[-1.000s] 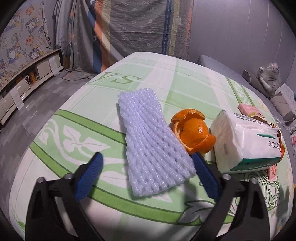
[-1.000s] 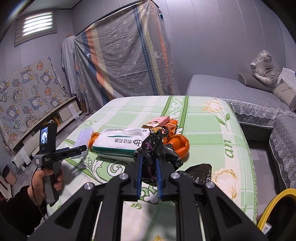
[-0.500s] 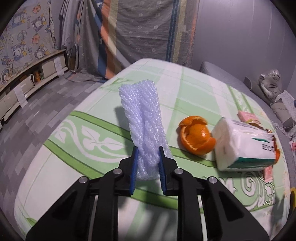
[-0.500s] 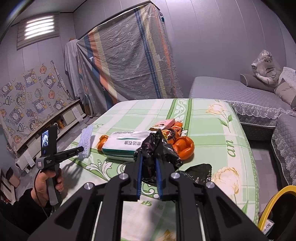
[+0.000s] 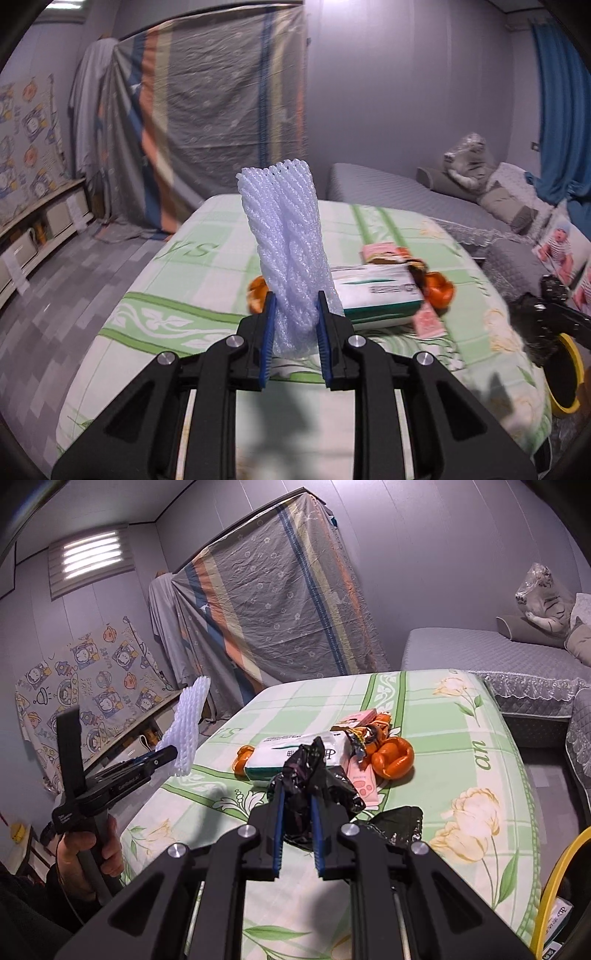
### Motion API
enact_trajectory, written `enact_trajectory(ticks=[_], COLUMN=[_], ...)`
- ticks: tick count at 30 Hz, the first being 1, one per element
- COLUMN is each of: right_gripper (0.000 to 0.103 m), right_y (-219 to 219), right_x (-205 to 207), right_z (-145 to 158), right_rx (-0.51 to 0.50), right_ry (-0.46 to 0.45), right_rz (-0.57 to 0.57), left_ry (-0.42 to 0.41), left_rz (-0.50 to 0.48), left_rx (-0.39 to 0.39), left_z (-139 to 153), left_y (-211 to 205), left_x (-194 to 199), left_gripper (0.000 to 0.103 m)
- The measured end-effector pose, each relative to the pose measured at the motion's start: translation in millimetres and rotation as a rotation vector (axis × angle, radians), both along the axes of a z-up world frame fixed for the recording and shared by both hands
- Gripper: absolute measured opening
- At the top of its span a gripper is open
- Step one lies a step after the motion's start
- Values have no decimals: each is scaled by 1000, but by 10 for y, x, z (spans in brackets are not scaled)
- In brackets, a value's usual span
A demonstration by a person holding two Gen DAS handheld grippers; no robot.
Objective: Collect trash
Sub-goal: 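Lift the black bag and foam net and carry them toward the yellow bin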
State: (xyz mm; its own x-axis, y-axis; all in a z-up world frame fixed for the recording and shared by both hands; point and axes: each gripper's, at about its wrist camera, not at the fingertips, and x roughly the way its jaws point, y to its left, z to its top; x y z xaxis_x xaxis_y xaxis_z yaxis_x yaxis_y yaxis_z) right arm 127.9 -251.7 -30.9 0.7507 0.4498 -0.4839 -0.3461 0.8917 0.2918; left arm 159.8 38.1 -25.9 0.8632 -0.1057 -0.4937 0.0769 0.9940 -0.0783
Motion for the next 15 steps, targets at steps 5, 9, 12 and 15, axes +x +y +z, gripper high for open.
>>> enact_trajectory(ticks=[5,9,12,15], right_gripper=[12,12,12,12], right_y=[-176,-415,-595,-775], right_x=[-173,-334,-444,-516], right_z=[50,114,148,162], right_rx=[14,22,16,17], right_ry=[-22,-48,-68,-81], right_rz=[-47,-105,-152,-197], left_ry=[-45,-64,-77,-89], left_rz=[-111,-178,-231,-286], left_rx=[8,9,12,18], left_z=[162,239,294,320], left_y=[-426,-717,-946,-1201], left_x=[-131,-158,-177,-205], left_gripper=[20,20,20,20])
